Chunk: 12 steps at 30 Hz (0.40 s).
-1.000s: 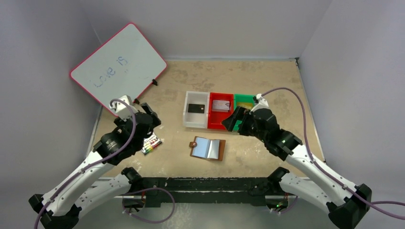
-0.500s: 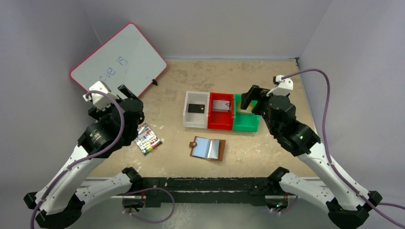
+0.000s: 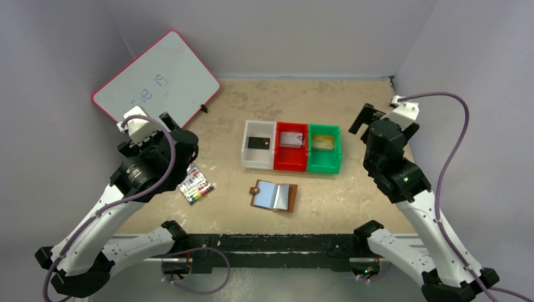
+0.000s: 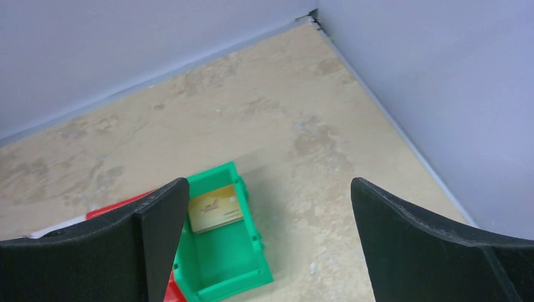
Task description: Take the credit cards out of the card holder
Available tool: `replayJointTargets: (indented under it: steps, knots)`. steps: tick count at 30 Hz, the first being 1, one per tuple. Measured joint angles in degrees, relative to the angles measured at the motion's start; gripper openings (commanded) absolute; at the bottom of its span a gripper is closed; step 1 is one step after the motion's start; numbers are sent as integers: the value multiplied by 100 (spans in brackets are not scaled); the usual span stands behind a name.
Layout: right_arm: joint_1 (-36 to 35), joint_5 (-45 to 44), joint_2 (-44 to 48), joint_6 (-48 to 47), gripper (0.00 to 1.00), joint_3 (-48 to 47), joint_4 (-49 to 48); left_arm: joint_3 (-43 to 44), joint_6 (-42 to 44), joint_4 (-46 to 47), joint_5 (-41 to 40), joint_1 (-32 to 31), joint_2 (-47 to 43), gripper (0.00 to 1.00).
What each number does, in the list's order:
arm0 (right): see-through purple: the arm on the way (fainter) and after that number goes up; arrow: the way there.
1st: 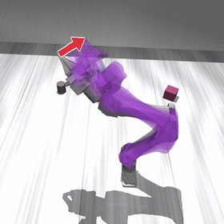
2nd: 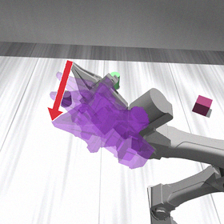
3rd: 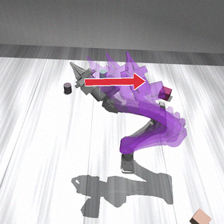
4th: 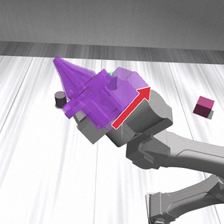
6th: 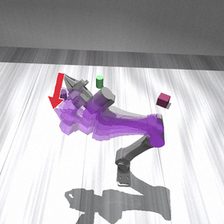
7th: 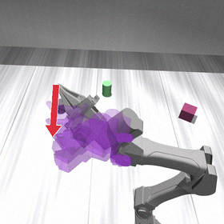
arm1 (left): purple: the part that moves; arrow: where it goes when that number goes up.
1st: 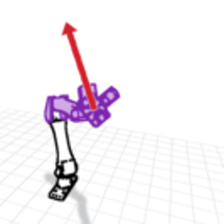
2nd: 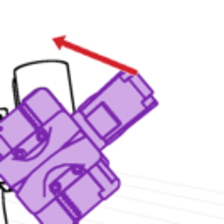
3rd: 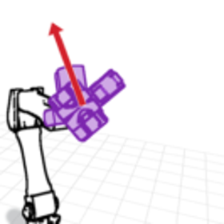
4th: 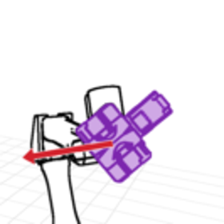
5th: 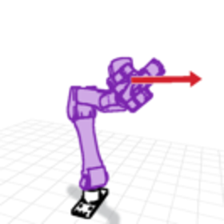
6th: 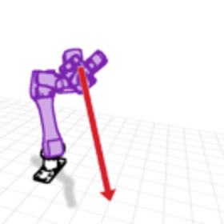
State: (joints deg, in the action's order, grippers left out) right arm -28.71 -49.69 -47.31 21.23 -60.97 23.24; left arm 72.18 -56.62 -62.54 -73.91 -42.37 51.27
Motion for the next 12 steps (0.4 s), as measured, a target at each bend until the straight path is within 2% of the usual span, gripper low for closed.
replayJointTargets:
  steps: [4, 7, 12]
  knots:
    - [494, 267, -227, -328, 100, -131, -61, 0, -33, -109, 0, 0, 74, 88]
    - [988, 793, -608, -439, 100, -457, -57, 13, -39, -186, -2, 0, 63, 89]
    - [1276, 1655, -848, -496, 100, -522, -92, 105, -107, -326, -2, 0, 94, 89]
